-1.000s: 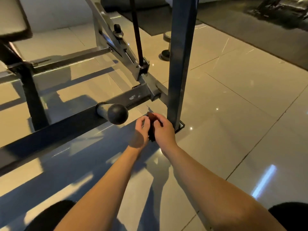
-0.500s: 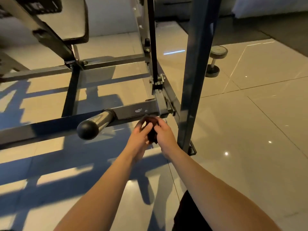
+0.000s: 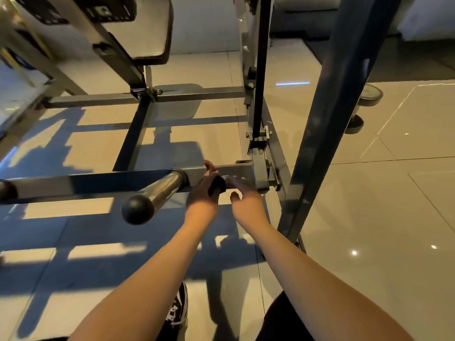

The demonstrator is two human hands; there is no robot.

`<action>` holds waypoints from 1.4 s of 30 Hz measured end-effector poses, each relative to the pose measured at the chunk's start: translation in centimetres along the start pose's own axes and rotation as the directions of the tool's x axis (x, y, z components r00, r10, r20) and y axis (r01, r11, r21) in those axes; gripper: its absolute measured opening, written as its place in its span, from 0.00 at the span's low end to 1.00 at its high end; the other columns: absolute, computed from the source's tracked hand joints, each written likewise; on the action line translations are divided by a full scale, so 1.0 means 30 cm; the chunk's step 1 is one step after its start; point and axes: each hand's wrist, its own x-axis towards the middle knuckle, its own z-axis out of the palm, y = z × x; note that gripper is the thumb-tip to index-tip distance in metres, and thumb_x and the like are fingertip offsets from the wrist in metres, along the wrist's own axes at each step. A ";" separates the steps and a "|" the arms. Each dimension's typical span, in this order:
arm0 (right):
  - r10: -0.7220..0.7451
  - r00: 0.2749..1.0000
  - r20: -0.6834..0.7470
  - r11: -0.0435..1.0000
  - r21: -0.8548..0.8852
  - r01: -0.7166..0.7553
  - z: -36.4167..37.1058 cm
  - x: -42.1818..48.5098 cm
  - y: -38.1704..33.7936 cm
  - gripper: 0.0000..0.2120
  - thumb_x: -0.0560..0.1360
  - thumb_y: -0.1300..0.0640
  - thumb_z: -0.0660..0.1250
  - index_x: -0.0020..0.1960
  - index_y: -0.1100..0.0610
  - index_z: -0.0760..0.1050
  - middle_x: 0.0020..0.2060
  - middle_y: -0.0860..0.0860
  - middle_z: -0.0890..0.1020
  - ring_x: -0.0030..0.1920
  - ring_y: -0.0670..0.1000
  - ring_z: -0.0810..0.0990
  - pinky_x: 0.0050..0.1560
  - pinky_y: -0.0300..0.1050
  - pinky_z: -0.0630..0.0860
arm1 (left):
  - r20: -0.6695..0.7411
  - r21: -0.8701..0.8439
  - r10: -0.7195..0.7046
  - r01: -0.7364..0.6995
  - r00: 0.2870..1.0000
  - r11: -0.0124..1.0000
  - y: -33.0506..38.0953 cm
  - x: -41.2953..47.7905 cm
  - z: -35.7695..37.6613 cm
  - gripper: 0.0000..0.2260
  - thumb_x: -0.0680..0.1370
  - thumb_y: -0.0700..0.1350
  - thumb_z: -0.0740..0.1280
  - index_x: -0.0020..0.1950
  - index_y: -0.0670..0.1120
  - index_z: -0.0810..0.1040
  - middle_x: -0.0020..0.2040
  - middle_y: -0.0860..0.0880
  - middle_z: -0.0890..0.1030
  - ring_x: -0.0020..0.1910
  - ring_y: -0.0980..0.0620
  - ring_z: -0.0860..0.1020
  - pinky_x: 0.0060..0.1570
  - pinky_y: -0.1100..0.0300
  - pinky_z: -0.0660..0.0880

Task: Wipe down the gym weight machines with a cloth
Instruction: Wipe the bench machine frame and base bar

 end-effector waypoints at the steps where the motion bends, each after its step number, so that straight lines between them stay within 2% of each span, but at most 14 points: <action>1: -0.028 1.000 -0.006 0.998 -0.055 0.027 -0.007 0.021 0.014 0.24 0.82 0.65 0.61 0.75 0.50 0.71 0.76 0.50 0.68 0.79 0.51 0.61 0.77 0.45 0.60 | -0.019 0.043 0.029 -0.028 0.999 0.999 -0.035 0.026 0.028 0.16 0.84 0.41 0.62 0.72 0.47 0.74 0.75 0.47 0.72 0.72 0.44 0.71 0.66 0.54 0.70; 3: -0.049 0.998 -0.037 0.989 -0.141 0.043 -0.038 0.069 0.046 0.26 0.82 0.65 0.61 0.77 0.48 0.66 0.79 0.48 0.62 0.81 0.49 0.52 0.79 0.44 0.54 | -0.084 0.104 0.069 -0.060 0.994 0.993 -0.084 0.057 0.090 0.18 0.83 0.40 0.63 0.74 0.46 0.73 0.79 0.47 0.65 0.78 0.43 0.64 0.71 0.43 0.68; 6: 0.030 0.999 0.014 0.963 -0.268 -0.025 -0.079 0.118 0.088 0.27 0.84 0.60 0.59 0.81 0.47 0.58 0.81 0.47 0.56 0.81 0.48 0.49 0.80 0.50 0.54 | -0.162 0.175 0.194 -0.165 0.968 0.971 -0.120 0.058 0.191 0.20 0.78 0.34 0.69 0.70 0.43 0.77 0.75 0.40 0.70 0.74 0.36 0.68 0.62 0.36 0.75; 10: -0.021 1.000 0.020 0.950 -0.310 0.026 -0.074 0.147 0.118 0.23 0.86 0.57 0.55 0.80 0.52 0.61 0.81 0.48 0.58 0.81 0.47 0.49 0.79 0.45 0.52 | -0.065 0.190 0.430 -0.412 0.900 0.891 -0.079 0.062 0.284 0.27 0.71 0.31 0.75 0.68 0.46 0.77 0.72 0.43 0.75 0.71 0.39 0.73 0.54 0.45 0.80; 13: -0.004 1.000 -0.005 0.943 -0.332 0.002 -0.070 0.152 0.127 0.22 0.85 0.58 0.56 0.79 0.52 0.62 0.81 0.47 0.57 0.81 0.48 0.49 0.79 0.46 0.54 | -0.013 0.239 0.498 -0.481 0.867 0.843 -0.060 0.071 0.259 0.26 0.72 0.34 0.74 0.68 0.49 0.78 0.73 0.49 0.75 0.71 0.44 0.73 0.53 0.49 0.81; 16: 0.014 0.997 0.071 0.908 -0.420 0.017 -0.069 0.151 0.127 0.26 0.84 0.61 0.57 0.81 0.49 0.58 0.82 0.44 0.52 0.81 0.46 0.42 0.80 0.50 0.51 | -0.099 0.339 0.473 -0.417 0.875 0.843 -0.149 0.076 0.182 0.20 0.75 0.35 0.70 0.67 0.47 0.80 0.72 0.47 0.75 0.70 0.43 0.75 0.53 0.45 0.81; 20: 0.032 0.996 0.084 0.887 -0.461 0.010 -0.064 0.145 0.119 0.28 0.84 0.58 0.57 0.82 0.48 0.54 0.82 0.42 0.49 0.81 0.45 0.38 0.80 0.54 0.53 | -0.215 0.303 0.348 -0.276 0.913 0.912 -0.220 0.068 0.148 0.18 0.79 0.38 0.69 0.69 0.44 0.77 0.74 0.43 0.72 0.74 0.41 0.69 0.62 0.40 0.77; 22: 0.024 0.996 0.085 0.898 -0.439 0.016 -0.071 0.139 0.117 0.28 0.85 0.58 0.57 0.82 0.47 0.54 0.82 0.43 0.49 0.81 0.45 0.39 0.80 0.53 0.52 | -0.210 0.304 0.368 -0.298 0.906 0.905 -0.193 0.070 0.183 0.19 0.77 0.36 0.70 0.68 0.44 0.78 0.73 0.43 0.73 0.73 0.40 0.70 0.61 0.40 0.77; 27: 0.032 0.999 0.035 0.946 -0.324 -0.019 -0.078 0.125 0.094 0.27 0.84 0.57 0.59 0.81 0.47 0.56 0.82 0.44 0.52 0.82 0.49 0.48 0.78 0.49 0.56 | -0.033 0.287 0.517 -0.488 0.855 0.825 -0.090 0.062 0.283 0.23 0.70 0.34 0.77 0.63 0.50 0.83 0.71 0.51 0.76 0.71 0.45 0.74 0.58 0.49 0.80; 30: 0.023 0.998 0.051 0.933 -0.360 -0.003 -0.078 0.135 0.098 0.27 0.84 0.57 0.60 0.81 0.48 0.57 0.82 0.44 0.53 0.81 0.47 0.45 0.78 0.47 0.54 | -0.041 0.326 0.522 -0.482 0.852 0.813 -0.125 0.068 0.240 0.24 0.69 0.33 0.77 0.62 0.50 0.83 0.71 0.53 0.76 0.71 0.45 0.74 0.53 0.49 0.81; 32: 0.026 0.997 0.079 0.907 -0.422 0.010 -0.076 0.134 0.106 0.29 0.83 0.58 0.60 0.82 0.48 0.55 0.82 0.43 0.50 0.81 0.45 0.42 0.78 0.47 0.53 | -0.101 0.377 0.515 -0.447 0.851 0.811 -0.191 0.077 0.191 0.23 0.71 0.32 0.74 0.63 0.48 0.82 0.72 0.50 0.76 0.71 0.43 0.74 0.55 0.46 0.80; 36: 0.027 0.999 0.040 0.883 -0.470 -0.005 -0.064 0.123 0.106 0.34 0.83 0.58 0.61 0.83 0.48 0.48 0.81 0.42 0.40 0.82 0.50 0.45 0.78 0.51 0.61 | -0.268 0.307 0.376 -0.291 0.887 0.906 -0.230 0.103 0.153 0.19 0.78 0.38 0.68 0.69 0.44 0.77 0.71 0.44 0.76 0.68 0.37 0.73 0.59 0.40 0.79; 39: 0.018 0.999 0.036 0.889 -0.457 0.001 -0.067 0.129 0.109 0.33 0.83 0.58 0.61 0.82 0.48 0.50 0.82 0.42 0.41 0.82 0.51 0.46 0.77 0.51 0.62 | -0.264 0.264 0.421 -0.355 0.868 0.897 -0.176 0.113 0.197 0.23 0.79 0.41 0.67 0.75 0.46 0.71 0.70 0.45 0.77 0.65 0.37 0.73 0.56 0.43 0.79; 42: -0.022 0.999 0.033 0.900 -0.435 0.035 -0.071 0.133 0.121 0.32 0.83 0.60 0.62 0.82 0.49 0.52 0.82 0.42 0.44 0.82 0.50 0.47 0.77 0.49 0.61 | -0.199 0.301 0.531 -0.464 0.824 0.833 -0.137 0.115 0.262 0.29 0.75 0.39 0.72 0.75 0.49 0.68 0.71 0.49 0.76 0.63 0.41 0.74 0.55 0.47 0.78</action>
